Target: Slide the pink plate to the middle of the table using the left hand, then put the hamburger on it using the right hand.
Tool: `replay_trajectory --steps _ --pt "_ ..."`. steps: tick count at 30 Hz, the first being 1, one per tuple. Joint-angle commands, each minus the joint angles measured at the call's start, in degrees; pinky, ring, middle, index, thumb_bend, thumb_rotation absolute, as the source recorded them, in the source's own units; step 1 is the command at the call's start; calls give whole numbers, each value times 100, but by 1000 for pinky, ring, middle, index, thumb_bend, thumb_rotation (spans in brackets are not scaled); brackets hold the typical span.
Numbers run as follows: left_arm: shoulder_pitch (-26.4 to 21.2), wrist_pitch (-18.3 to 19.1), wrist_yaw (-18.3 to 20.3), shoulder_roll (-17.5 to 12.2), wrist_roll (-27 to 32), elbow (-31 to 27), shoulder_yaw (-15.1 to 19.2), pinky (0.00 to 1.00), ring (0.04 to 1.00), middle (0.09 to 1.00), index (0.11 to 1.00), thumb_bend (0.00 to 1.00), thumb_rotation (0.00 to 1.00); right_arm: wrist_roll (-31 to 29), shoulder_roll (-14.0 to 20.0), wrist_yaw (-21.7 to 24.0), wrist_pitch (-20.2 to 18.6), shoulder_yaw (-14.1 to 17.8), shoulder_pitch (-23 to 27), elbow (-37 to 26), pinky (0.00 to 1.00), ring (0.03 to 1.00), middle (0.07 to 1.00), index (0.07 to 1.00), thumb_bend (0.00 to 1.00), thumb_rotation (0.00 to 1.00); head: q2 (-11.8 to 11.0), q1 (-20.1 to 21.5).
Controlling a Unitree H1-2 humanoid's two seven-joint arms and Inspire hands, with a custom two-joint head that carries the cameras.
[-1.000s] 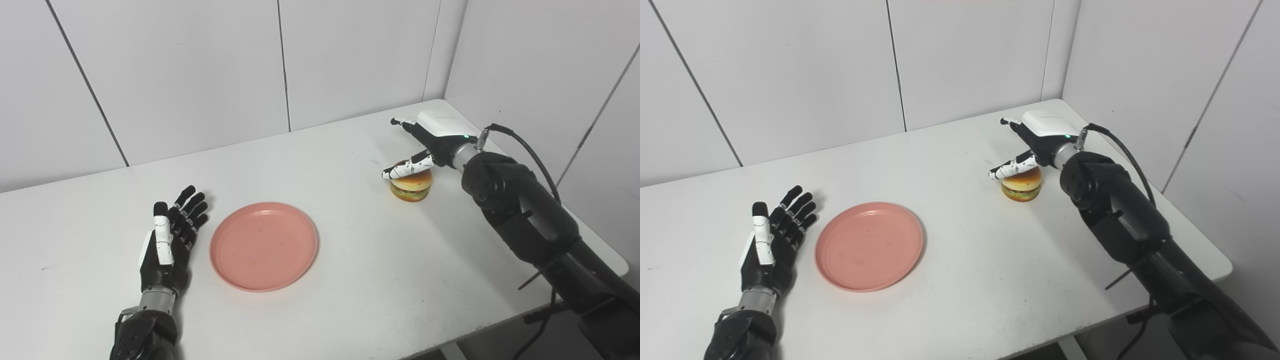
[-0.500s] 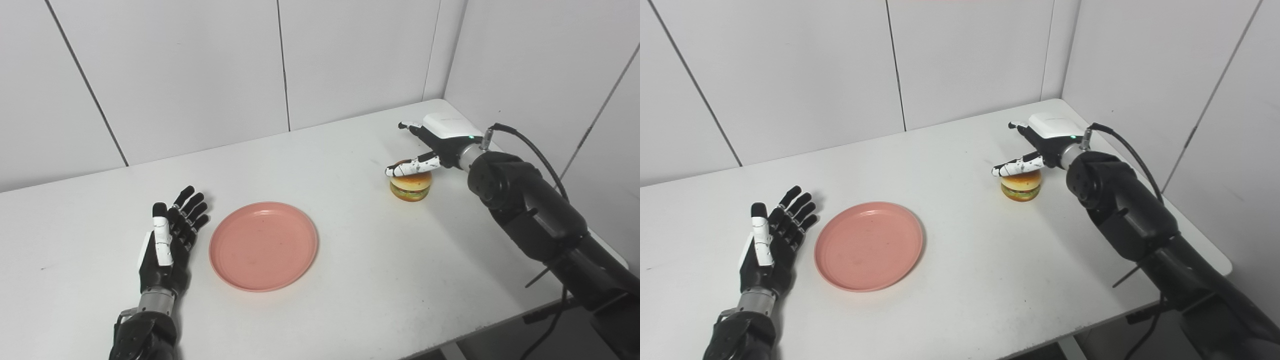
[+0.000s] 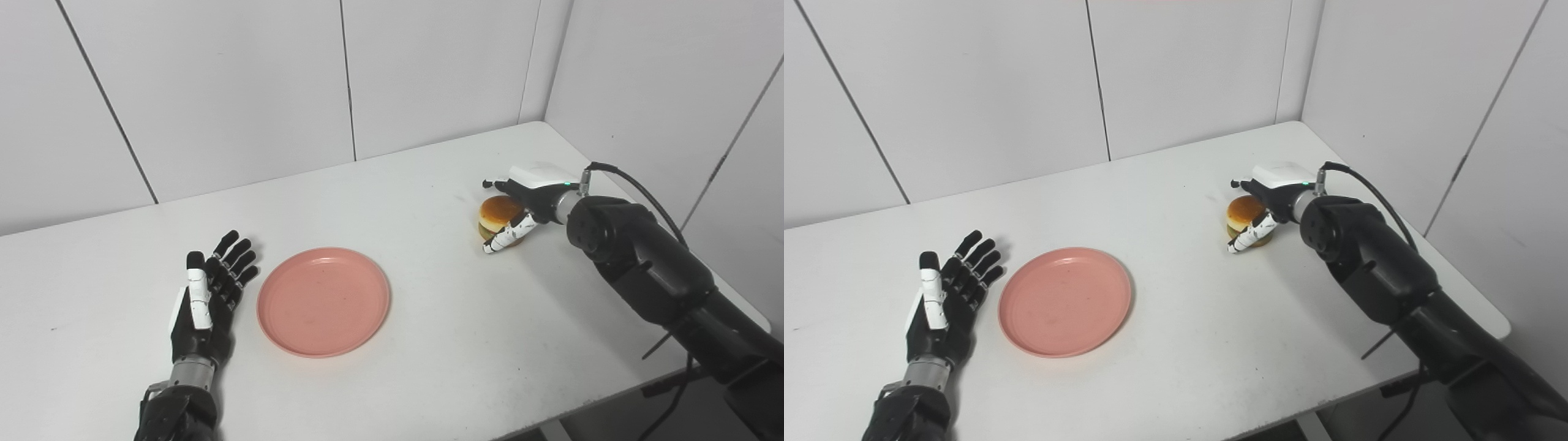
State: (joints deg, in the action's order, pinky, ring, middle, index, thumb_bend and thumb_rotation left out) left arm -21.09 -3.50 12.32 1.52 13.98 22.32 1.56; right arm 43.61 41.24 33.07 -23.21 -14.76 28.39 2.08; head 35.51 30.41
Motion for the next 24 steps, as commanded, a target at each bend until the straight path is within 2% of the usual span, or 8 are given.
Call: replay_trajectory --steps 1,6,13,15,16,18,21,24 --pt "61 -36 87 30 73 -60 -4 886 894 880 854 866 1000 60 110 -63 -63 83 161 -101 740 875 921 900 999 455 -3 -1" --pt "74 -66 89 26 69 -73 -18 892 898 885 858 867 1000 -61 32 -88 -33 115 141 19 730 869 915 887 978 387 9 -3" --pt "96 -42 103 30 92 -118 -32 888 899 886 860 866 1000 63 10 -484 214 102 11 19 635 784 834 826 816 181 36 -14" --pt "113 -15 111 32 114 -153 -30 888 899 887 859 863 1000 95 -13 -676 258 127 -39 4 534 685 748 812 784 103 38 -10" --pt "121 3 117 31 127 -172 -29 888 900 888 861 858 1000 124 -25 -772 273 130 -55 11 398 530 618 792 675 52 38 -10" --pt "127 -10 136 21 132 -178 -37 887 900 890 861 850 1000 150 -27 -1065 442 128 -86 90 268 374 502 708 577 8 46 -9" --pt "118 -44 151 13 127 -152 -42 893 900 889 861 853 1000 113 -56 -1245 488 143 -95 134 187 275 476 539 534 0 46 -9" --pt "130 -18 88 30 86 -194 -44 888 896 885 859 857 1000 97 -95 -1459 571 158 -116 174 162 253 472 498 525 0 46 -9"
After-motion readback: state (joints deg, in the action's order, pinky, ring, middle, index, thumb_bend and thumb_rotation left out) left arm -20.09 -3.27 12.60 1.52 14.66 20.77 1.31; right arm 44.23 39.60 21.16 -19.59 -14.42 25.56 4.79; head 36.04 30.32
